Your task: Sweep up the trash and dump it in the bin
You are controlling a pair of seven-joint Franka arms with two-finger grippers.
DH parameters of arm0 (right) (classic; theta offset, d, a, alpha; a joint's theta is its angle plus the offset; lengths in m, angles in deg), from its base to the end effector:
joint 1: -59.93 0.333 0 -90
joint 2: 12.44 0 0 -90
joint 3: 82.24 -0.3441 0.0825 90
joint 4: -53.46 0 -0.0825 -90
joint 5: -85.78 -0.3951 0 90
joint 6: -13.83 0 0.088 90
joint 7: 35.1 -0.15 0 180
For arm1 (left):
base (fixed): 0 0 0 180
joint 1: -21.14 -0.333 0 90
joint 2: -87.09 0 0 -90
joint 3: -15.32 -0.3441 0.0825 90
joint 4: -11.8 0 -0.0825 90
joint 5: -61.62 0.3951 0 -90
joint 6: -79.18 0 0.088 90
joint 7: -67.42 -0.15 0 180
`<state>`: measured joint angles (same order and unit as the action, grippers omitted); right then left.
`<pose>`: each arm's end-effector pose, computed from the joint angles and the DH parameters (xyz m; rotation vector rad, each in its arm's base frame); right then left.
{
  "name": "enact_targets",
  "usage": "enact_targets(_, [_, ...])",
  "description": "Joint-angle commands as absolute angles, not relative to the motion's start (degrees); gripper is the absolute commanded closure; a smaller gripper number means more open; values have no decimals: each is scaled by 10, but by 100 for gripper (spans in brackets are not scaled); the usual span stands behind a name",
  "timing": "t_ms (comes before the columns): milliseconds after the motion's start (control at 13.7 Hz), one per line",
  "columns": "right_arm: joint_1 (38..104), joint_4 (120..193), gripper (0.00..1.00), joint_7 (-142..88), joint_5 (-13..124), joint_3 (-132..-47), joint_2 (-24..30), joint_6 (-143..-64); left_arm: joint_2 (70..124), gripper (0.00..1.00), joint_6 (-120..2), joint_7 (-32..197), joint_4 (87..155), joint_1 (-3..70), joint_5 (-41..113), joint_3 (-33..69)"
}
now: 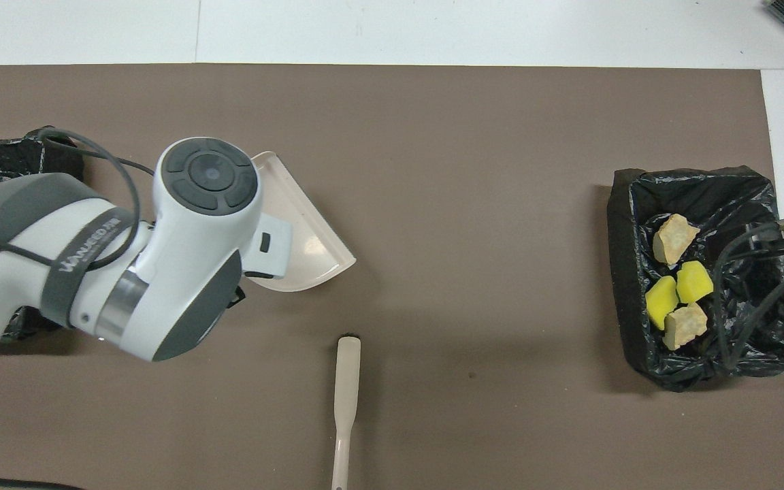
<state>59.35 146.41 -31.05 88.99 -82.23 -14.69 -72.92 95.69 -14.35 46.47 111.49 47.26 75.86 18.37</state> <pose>0.5423 -0.0143 0.6023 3.0851 0.0913 -0.1098 0.5264 -0.2517 0.4518 -2.5673 1.2764 0.3451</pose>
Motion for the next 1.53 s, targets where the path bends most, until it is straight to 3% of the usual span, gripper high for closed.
enact_targets(0, [604, 1446, 0, -289, 891, -804, -129, -716, 1006, 100, -204, 594, 1087, 485, 700, 173])
enact_targets(292, [608, 1452, 0, -290, 882, -803, -138, -721, 1062, 100, -229, 752, 1042, 500, 659, 173])
enact_targets(658, [611, 1479, 0, -308, 883, -807, -159, -718, 1075, 100, -283, 841, 1036, 501, 606, 173])
enact_targets(1096, [610, 1485, 0, -312, 882, -810, -162, -716, 1175, 100, -296, 922, 954, 545, 614, 171])
enact_targets(1462, [611, 1486, 0, -312, 882, -810, -163, -717, 1177, 96, -324, 920, 961, 554, 613, 172])
